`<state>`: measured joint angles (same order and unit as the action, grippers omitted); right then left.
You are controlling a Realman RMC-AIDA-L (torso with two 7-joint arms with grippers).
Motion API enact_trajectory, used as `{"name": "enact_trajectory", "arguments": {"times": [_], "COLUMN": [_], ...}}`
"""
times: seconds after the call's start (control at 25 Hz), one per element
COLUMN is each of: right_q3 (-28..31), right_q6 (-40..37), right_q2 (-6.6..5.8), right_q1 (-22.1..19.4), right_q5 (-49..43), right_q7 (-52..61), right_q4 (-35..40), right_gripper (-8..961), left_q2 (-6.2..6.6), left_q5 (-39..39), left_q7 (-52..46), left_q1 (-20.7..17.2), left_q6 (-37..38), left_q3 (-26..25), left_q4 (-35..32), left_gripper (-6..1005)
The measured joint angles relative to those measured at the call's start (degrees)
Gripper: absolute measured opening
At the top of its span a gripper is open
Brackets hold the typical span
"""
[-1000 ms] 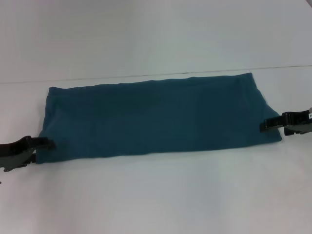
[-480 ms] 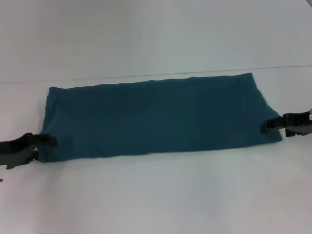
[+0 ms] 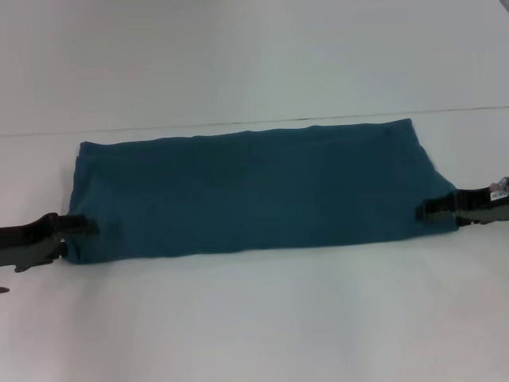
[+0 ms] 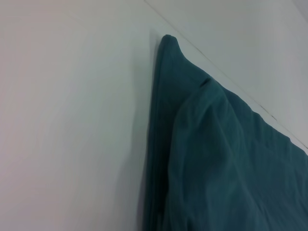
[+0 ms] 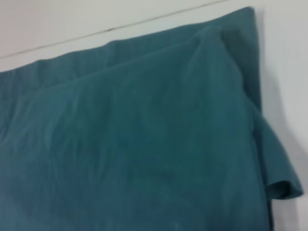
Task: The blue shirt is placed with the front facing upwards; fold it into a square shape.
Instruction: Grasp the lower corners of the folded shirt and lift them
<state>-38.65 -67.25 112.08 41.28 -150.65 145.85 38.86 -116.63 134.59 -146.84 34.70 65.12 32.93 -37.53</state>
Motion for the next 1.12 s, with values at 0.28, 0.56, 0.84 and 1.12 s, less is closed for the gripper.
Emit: {"name": "enact_trajectory", "arguments": {"times": [0.28,0.56,0.84,1.12], "right_q3": [-1.87,-1.27,-1.53,-1.28], "right_q6": [2.38,1.87,1.77,1.42], "right_q2": [0.14,-0.13,-0.38,-0.59], "right_q1": [0.9,0.59,0.73,0.72], "right_q5": [0.14,0.96,1.06,1.06], "right_q7": [0.54,2.09,2.13,2.15], "right_q4": [-2.63,-1.72,-1.81,-1.77], "right_gripper": [892,891,602,291], "left_q2": [-0.01,-0.01,0.16,0.24], "left_q5": [-0.05,-1.69,-1.08,0.43], "left_q7": [-0.2,-0.13,-0.74,-1.27], "left_q1": [0.08,-0.03,0.2,0.21], "left_q6": [0.17,2.34,2.91,2.88], "left_q3": [-0.04,0.07,0.21,0.29], "left_q4": [0.0,-1.16,-1.1,-1.12], "left_gripper": [627,553,333,182]}}
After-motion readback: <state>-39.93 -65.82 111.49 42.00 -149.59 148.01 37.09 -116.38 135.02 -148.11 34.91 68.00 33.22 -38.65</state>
